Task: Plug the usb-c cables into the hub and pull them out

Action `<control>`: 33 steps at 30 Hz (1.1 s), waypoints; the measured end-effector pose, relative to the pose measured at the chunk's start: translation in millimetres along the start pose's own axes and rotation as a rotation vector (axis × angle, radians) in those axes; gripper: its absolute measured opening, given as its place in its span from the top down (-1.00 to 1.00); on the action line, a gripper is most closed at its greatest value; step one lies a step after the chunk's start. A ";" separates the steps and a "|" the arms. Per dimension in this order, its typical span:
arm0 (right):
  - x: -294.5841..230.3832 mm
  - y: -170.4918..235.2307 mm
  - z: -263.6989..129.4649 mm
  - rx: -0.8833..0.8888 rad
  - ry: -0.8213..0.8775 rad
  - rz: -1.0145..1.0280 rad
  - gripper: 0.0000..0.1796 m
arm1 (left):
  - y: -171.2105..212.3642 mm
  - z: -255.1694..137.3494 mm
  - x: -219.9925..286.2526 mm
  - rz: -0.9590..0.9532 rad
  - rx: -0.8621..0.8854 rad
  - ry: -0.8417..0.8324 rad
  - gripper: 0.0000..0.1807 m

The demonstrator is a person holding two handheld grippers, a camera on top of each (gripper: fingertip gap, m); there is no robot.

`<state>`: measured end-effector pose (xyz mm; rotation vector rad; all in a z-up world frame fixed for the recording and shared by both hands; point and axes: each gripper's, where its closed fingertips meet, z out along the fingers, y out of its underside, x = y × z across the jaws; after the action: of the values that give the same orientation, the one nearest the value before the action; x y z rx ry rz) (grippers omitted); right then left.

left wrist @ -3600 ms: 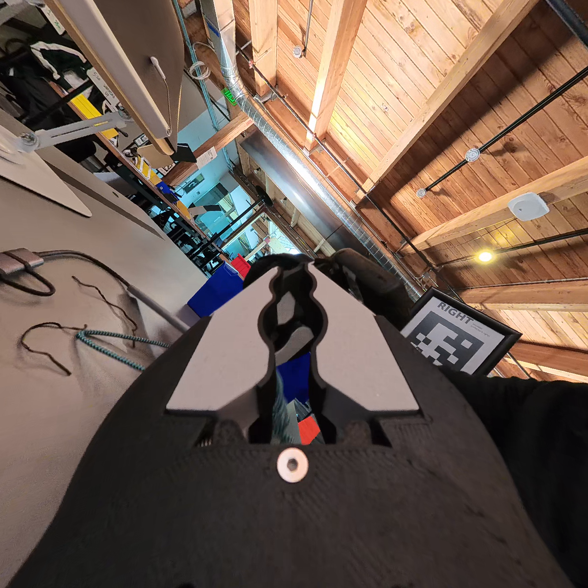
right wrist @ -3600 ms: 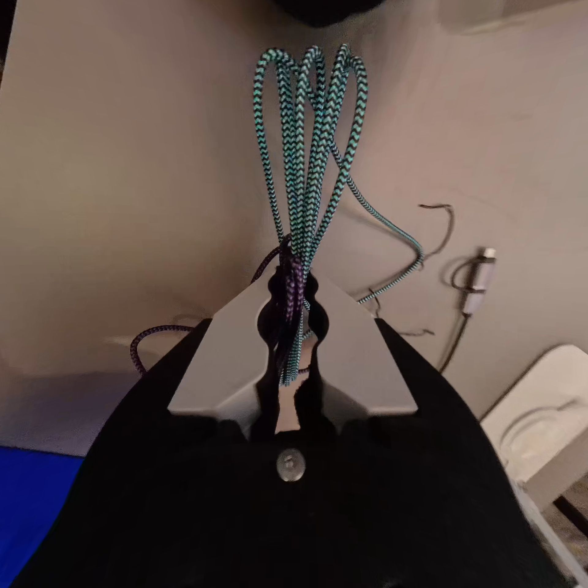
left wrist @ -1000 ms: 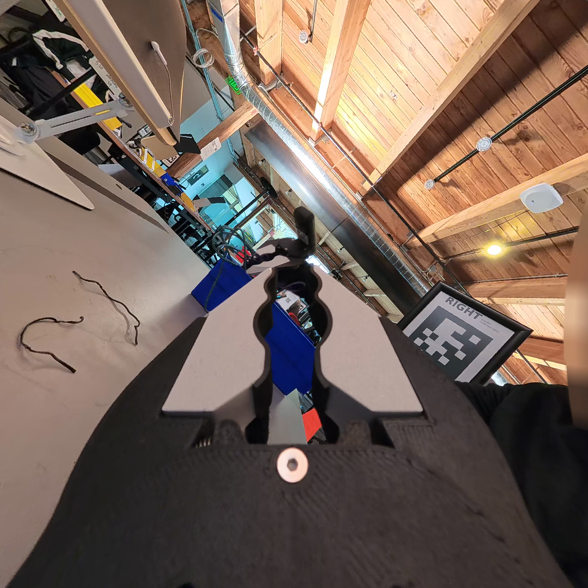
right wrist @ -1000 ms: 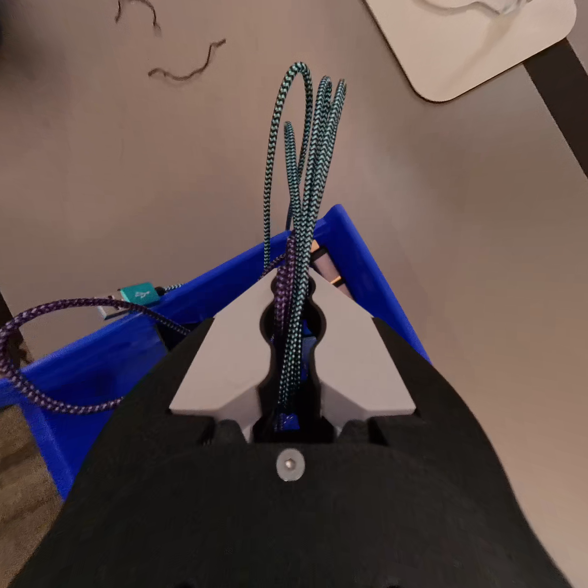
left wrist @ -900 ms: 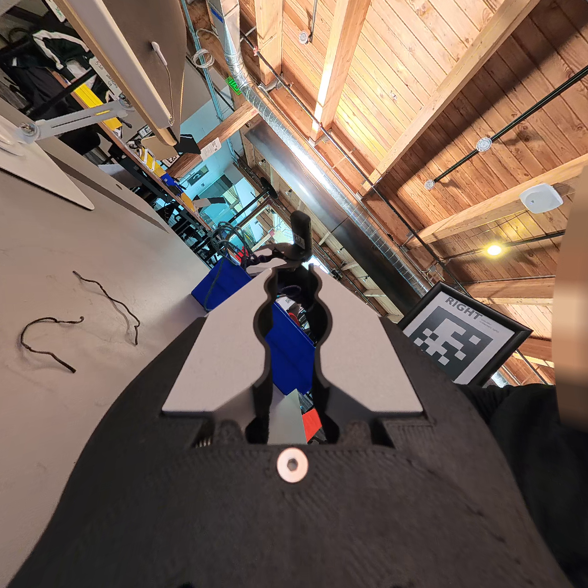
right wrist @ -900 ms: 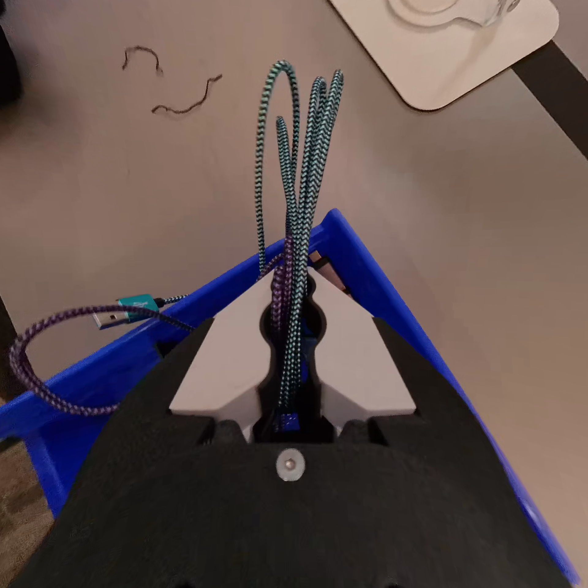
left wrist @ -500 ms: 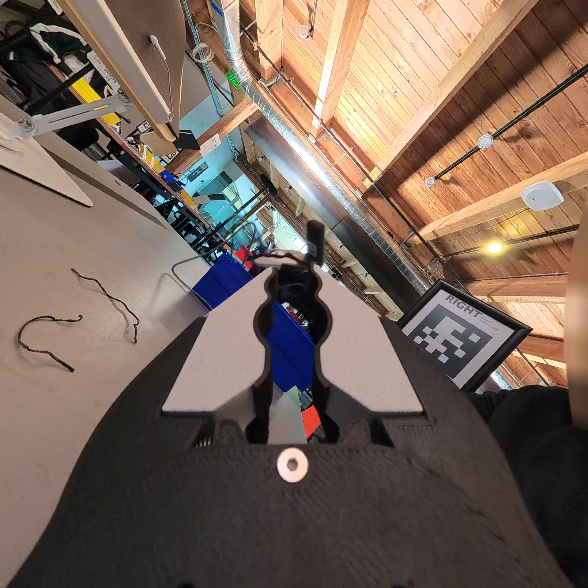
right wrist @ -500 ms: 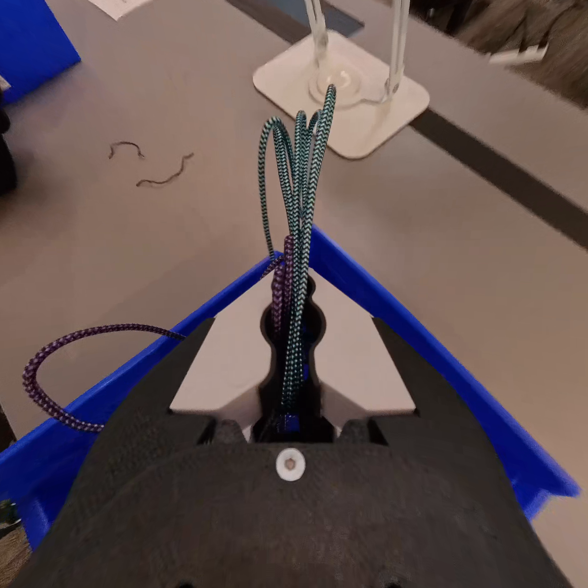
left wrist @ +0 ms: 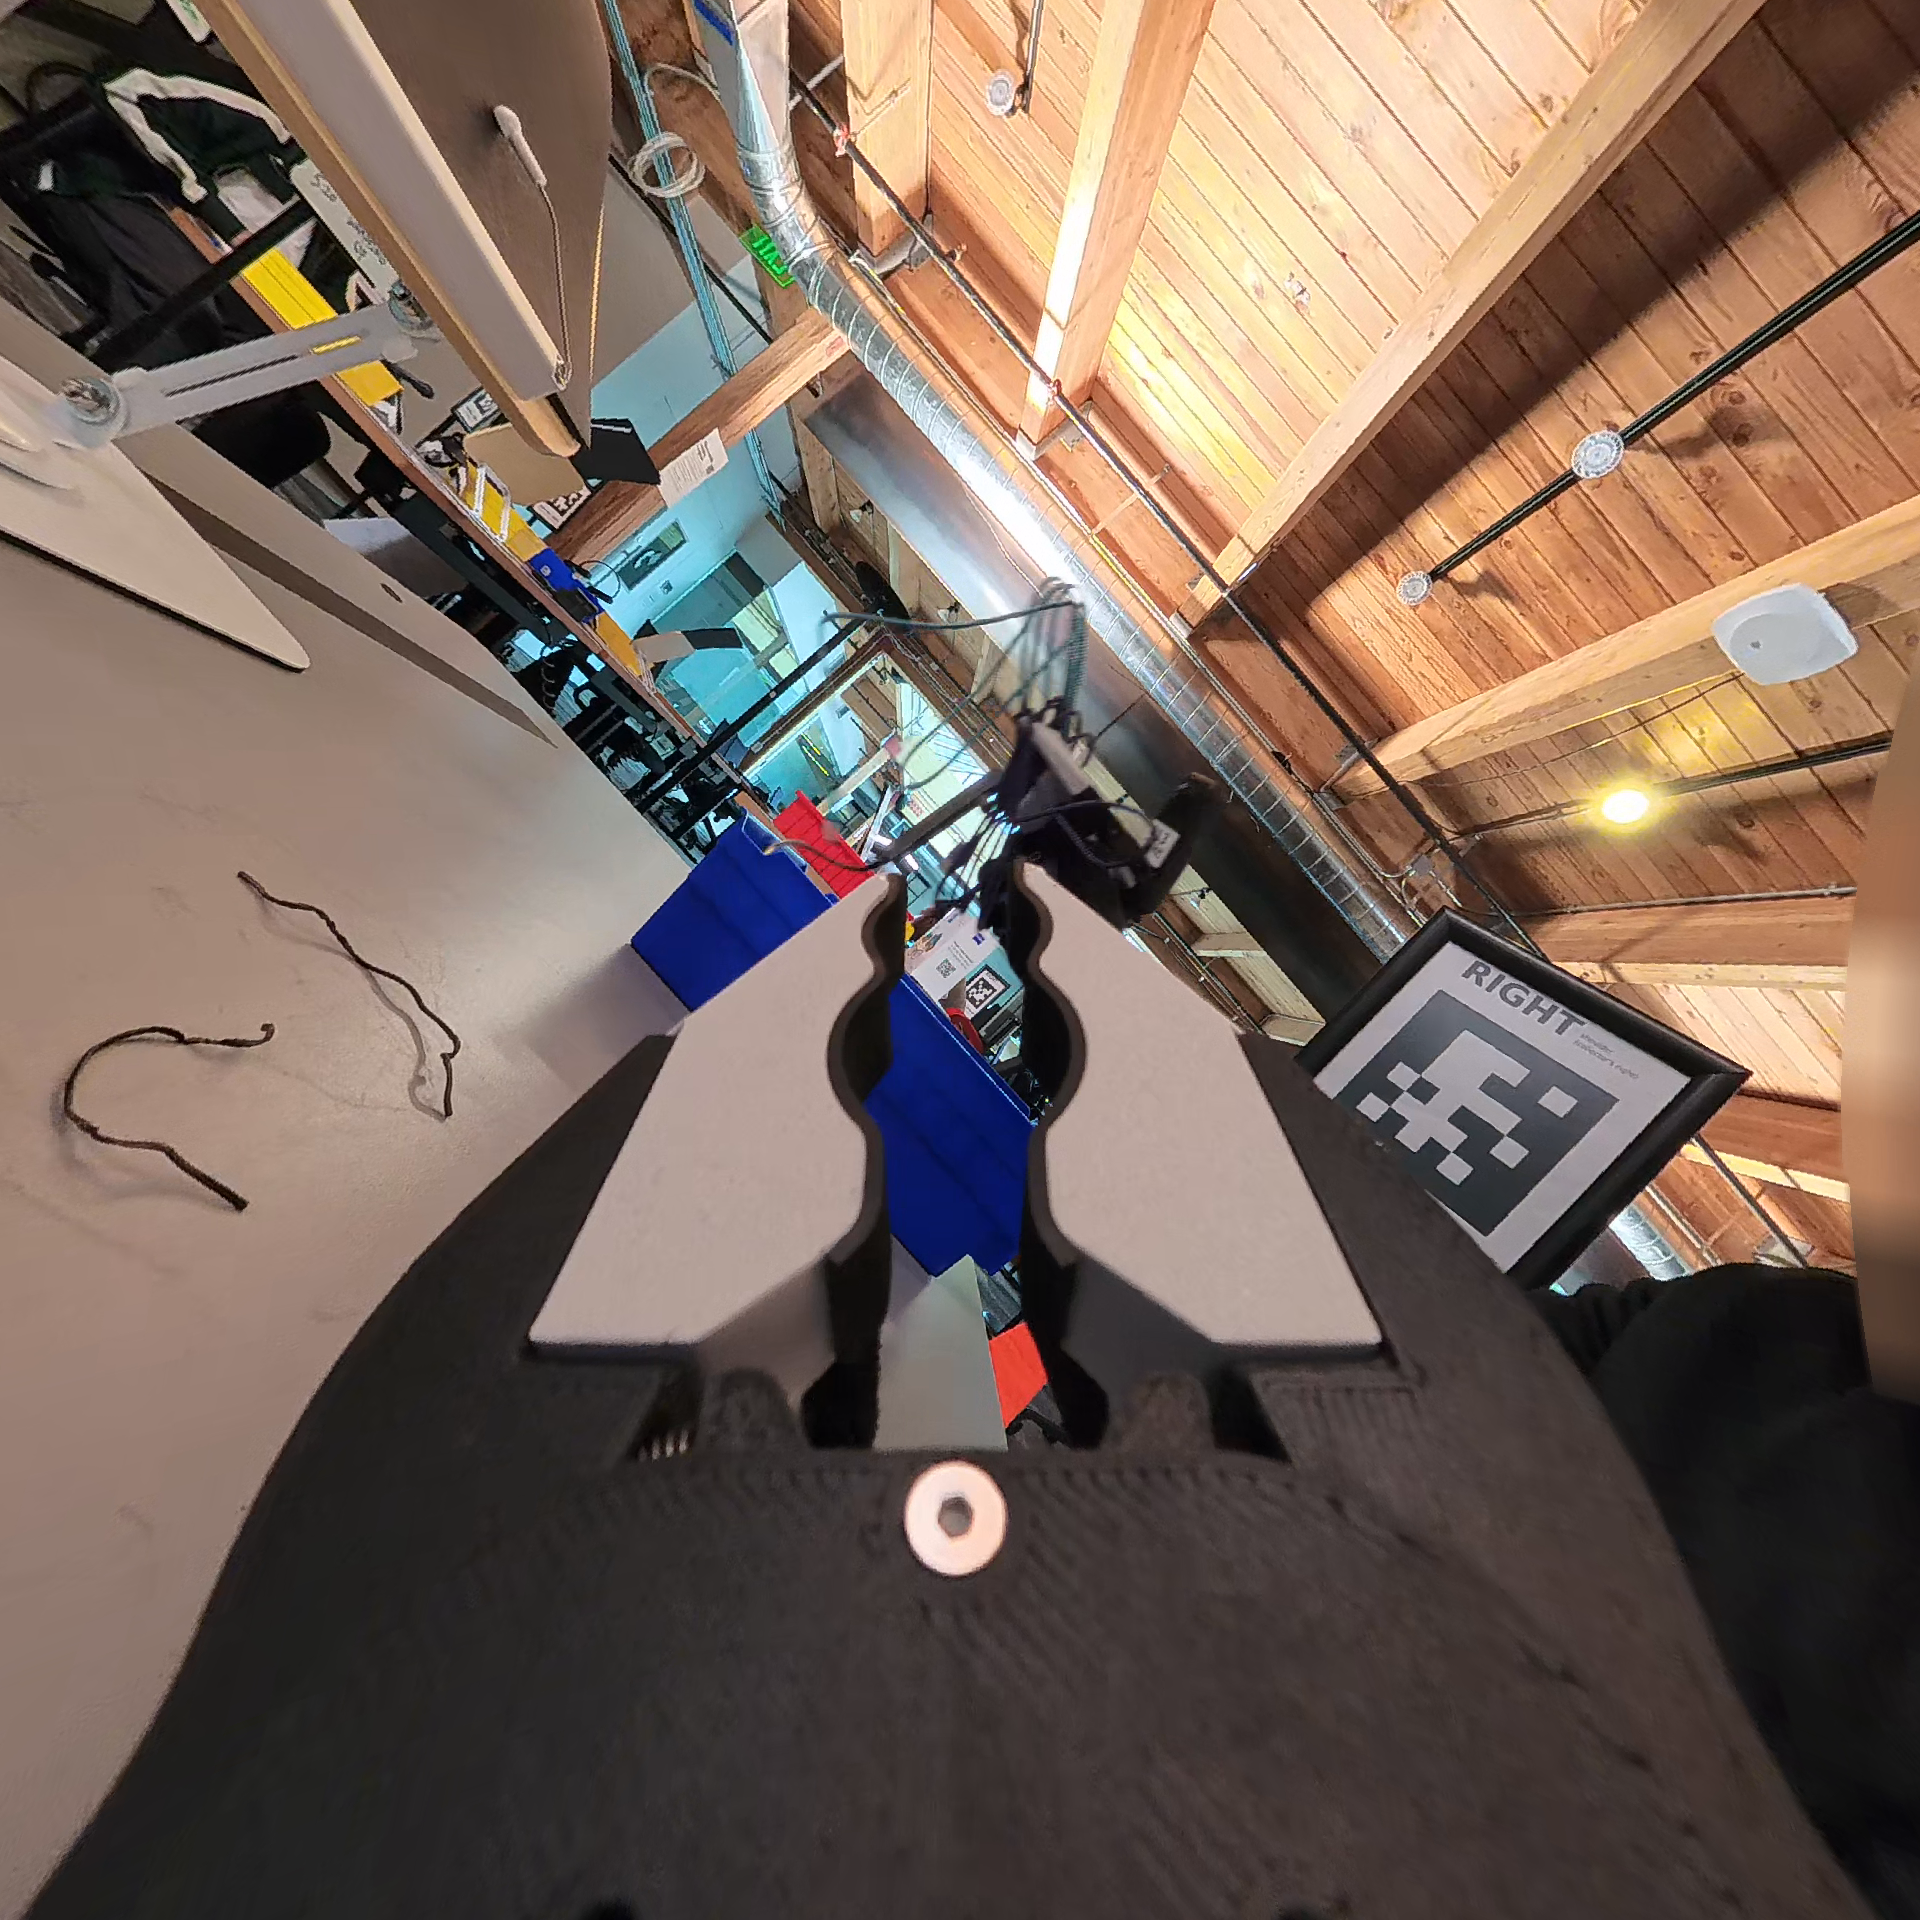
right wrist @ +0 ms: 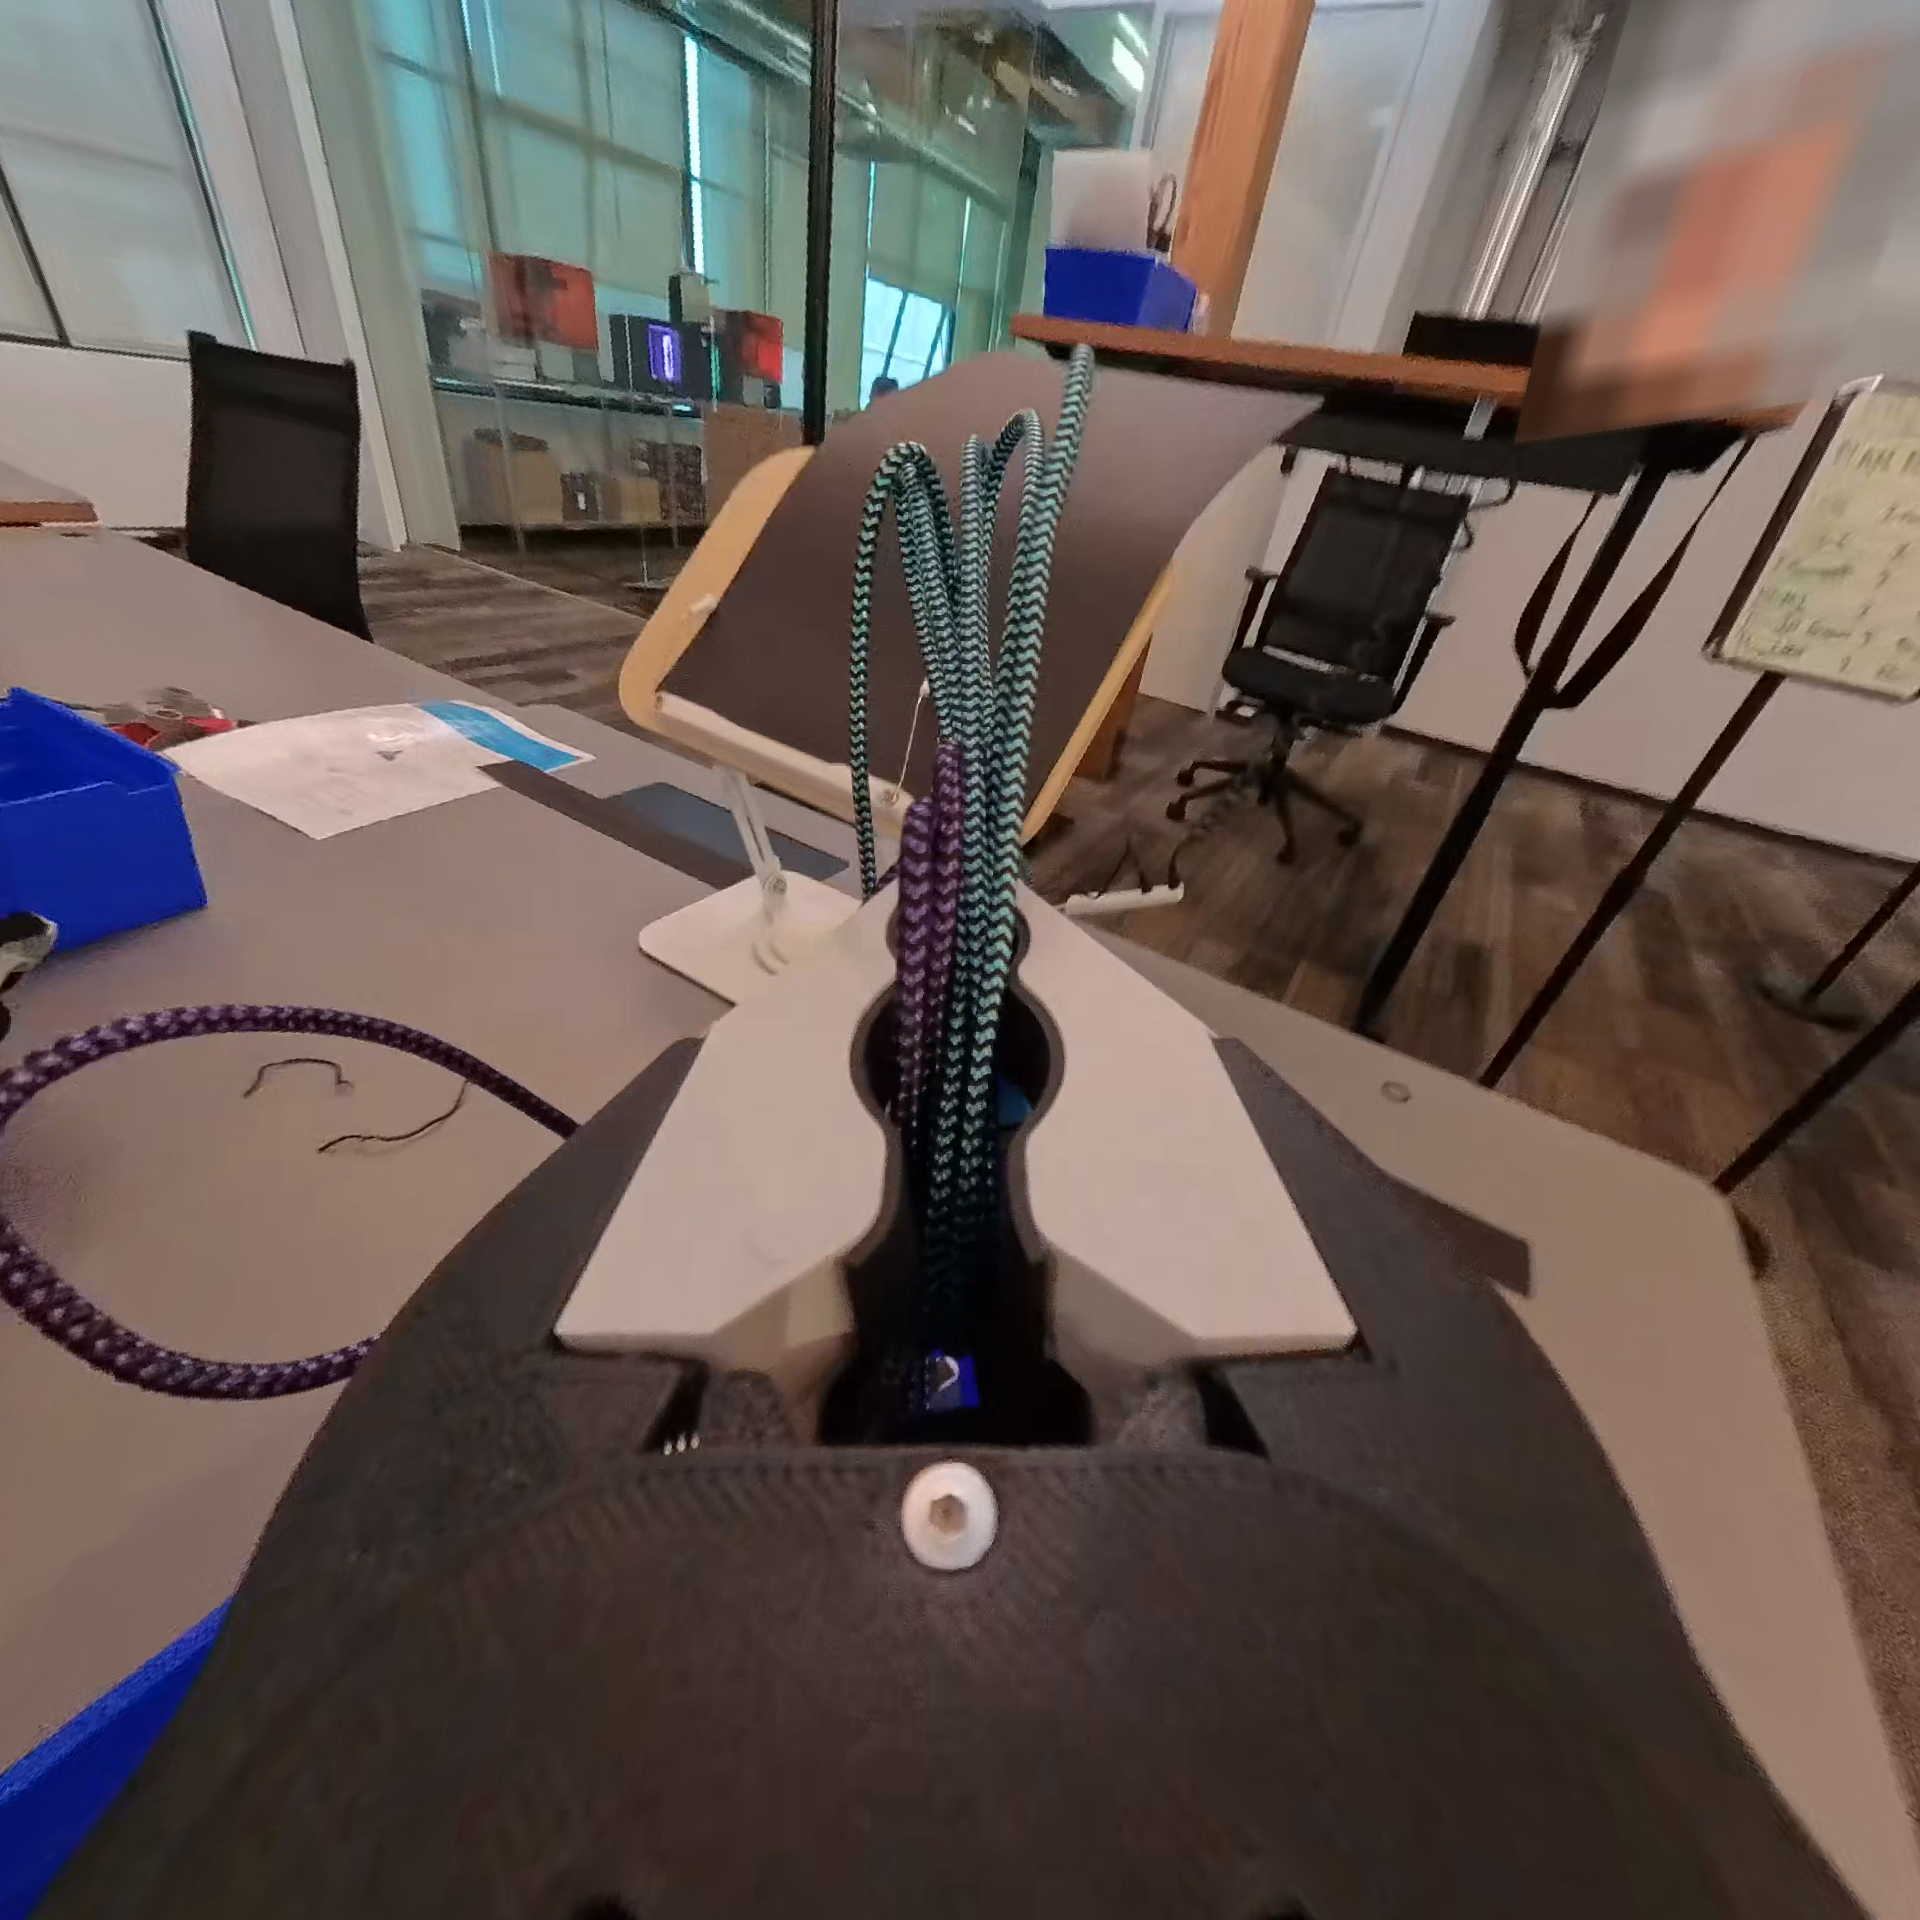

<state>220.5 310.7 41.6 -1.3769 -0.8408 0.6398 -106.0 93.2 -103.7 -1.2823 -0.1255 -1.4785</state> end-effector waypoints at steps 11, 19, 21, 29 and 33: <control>0.3 22.9 -17.7 -0.320 -0.199 -0.183 0.92 | -0.4 -0.5 0.2 0.002 0.003 0.001 0.81; -19.4 71.5 -20.7 -0.517 -0.290 -0.304 0.92 | -0.2 -0.4 -0.1 0.002 0.002 0.000 0.81; -26.7 74.7 -20.6 -0.549 -0.305 -0.313 0.92 | 0.0 -0.2 -0.3 0.003 0.001 -0.002 0.81; -51.2 36.3 -21.5 -0.541 -0.367 -0.265 0.92 | 0.3 0.1 -0.6 0.005 -0.002 -0.005 0.81; -63.2 7.4 -24.6 -0.499 -0.406 -0.169 0.91 | 0.2 0.0 -0.5 0.005 -0.001 -0.004 0.81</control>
<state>205.3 246.2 25.7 -1.6195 -1.5024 0.6091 -106.0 93.4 -104.1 -1.2855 -0.1243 -1.4720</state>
